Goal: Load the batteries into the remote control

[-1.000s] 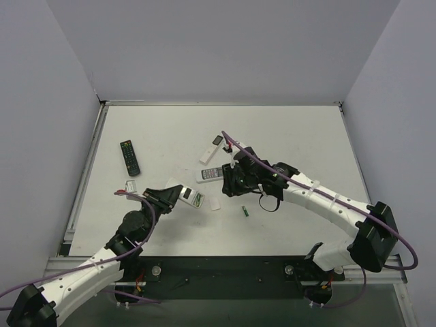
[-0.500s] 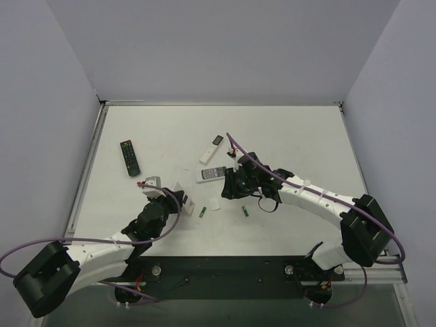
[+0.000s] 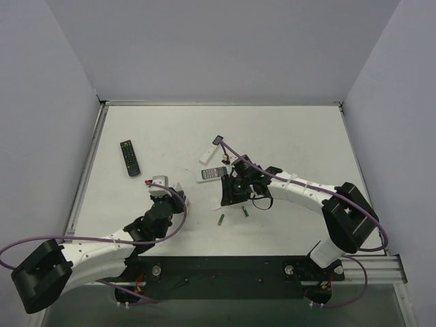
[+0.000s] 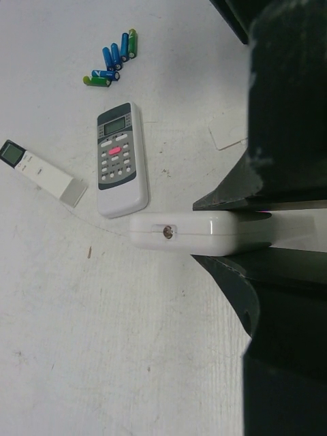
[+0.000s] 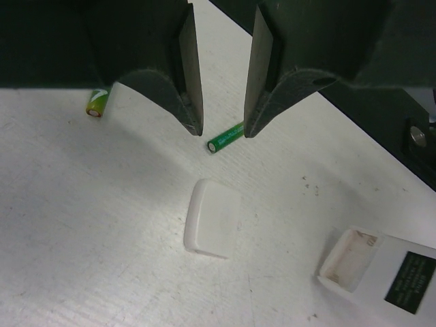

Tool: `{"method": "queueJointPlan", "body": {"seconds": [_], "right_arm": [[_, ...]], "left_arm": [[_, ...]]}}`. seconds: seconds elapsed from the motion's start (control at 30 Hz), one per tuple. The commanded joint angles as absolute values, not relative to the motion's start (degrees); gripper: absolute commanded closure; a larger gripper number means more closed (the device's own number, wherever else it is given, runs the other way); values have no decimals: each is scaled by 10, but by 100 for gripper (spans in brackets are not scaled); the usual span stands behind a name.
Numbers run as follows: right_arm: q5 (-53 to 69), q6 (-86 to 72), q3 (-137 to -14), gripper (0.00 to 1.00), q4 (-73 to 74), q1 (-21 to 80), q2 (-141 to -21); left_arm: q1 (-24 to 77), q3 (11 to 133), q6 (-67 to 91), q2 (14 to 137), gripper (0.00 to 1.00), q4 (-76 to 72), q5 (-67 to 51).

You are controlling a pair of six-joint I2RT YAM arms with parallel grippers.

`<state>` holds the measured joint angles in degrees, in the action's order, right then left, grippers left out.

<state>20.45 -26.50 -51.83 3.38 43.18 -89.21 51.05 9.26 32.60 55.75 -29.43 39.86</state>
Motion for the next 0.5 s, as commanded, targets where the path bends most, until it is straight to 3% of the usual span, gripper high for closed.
{"method": "queueJointPlan", "body": {"seconds": [0.0,0.23,0.47], "right_arm": [[185,-236,-558,73,131,440,-906],[130,-252,-558,69,241,473,-905],[133,-271,-549,67,251,476,-928]], "left_arm": [[514,105,354,488,100,-206,405],[515,90,427,350,100,-146,364],[514,73,480,267,100,-123,331]]}}
